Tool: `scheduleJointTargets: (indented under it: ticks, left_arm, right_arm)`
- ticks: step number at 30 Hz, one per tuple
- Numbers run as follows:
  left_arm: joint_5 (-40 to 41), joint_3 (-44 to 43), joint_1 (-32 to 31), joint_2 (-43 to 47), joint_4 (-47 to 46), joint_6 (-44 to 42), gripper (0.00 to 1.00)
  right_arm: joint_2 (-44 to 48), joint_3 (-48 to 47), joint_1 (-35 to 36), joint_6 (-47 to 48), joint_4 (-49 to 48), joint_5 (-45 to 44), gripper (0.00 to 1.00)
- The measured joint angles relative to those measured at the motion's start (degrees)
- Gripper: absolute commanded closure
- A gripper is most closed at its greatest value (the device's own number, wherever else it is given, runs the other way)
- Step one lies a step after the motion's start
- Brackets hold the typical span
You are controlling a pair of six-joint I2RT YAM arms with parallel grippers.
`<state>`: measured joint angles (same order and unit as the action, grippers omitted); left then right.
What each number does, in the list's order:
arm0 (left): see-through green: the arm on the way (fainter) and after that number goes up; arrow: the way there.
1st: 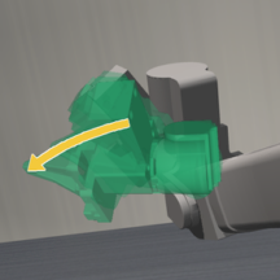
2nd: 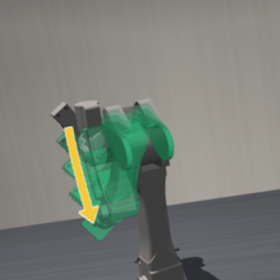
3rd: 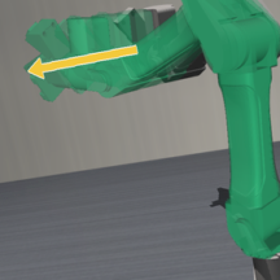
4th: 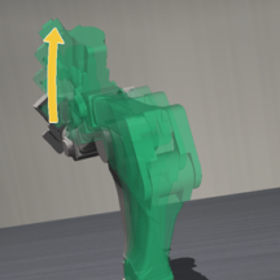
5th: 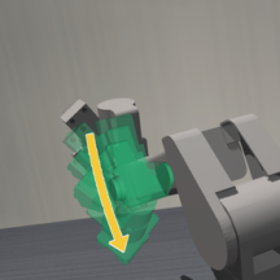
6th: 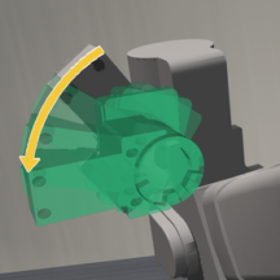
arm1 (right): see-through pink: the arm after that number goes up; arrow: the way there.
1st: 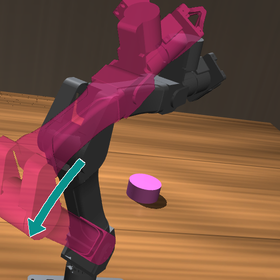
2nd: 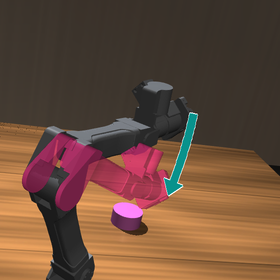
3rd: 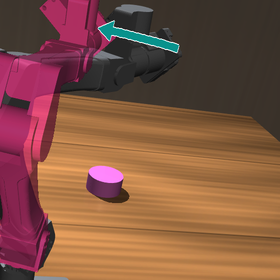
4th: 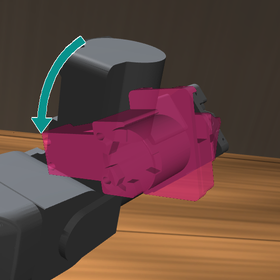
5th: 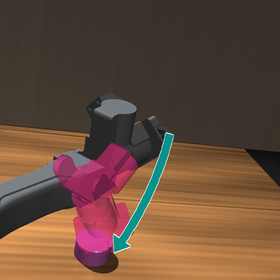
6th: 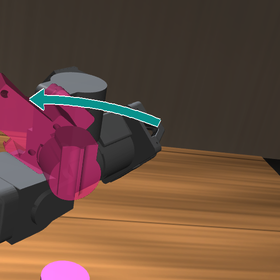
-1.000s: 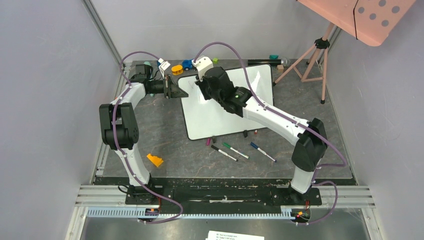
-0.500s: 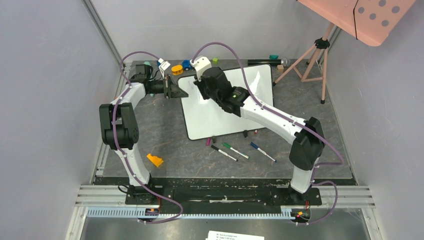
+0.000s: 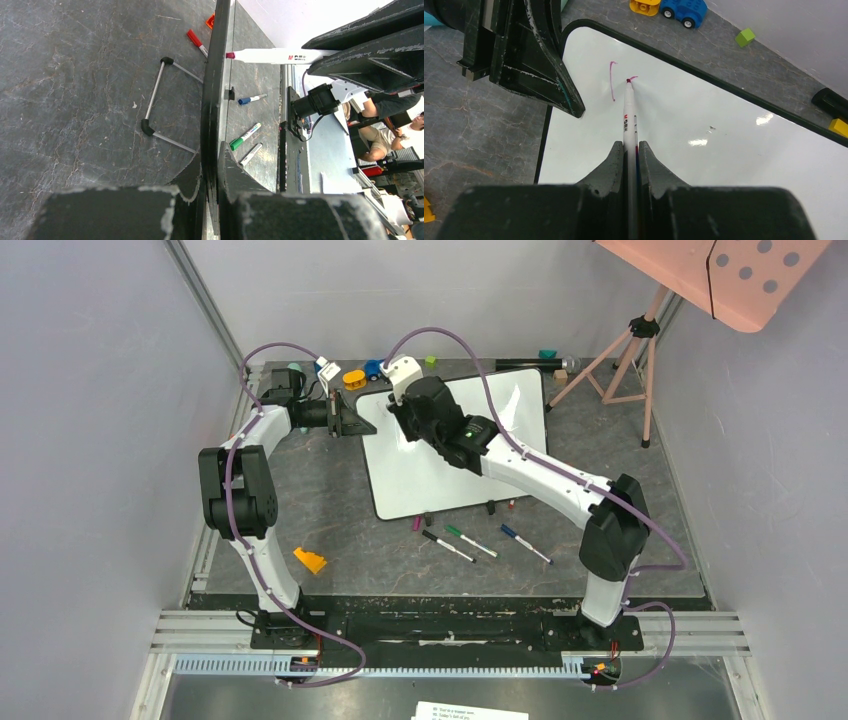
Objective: Write a sentence on the whiteboard
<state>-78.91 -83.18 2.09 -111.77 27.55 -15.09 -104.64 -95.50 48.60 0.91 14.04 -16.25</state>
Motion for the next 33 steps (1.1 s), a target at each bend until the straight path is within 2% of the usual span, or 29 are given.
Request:
scheduleJointTargets:
  ticks: [13,33]
  left_arm:
    - [0.00,-0.02,0.00,0.00,0.00,-0.02,0.98]
    - [0.00,-0.02,0.00,0.00,0.02,-0.02,0.98]
  right_arm:
    - [1.77,4.02,0.04,-0.28,-0.66,2.97,1.00]
    - [2.27,5.14,0.04,-0.33,-0.61,3.93,1.00]
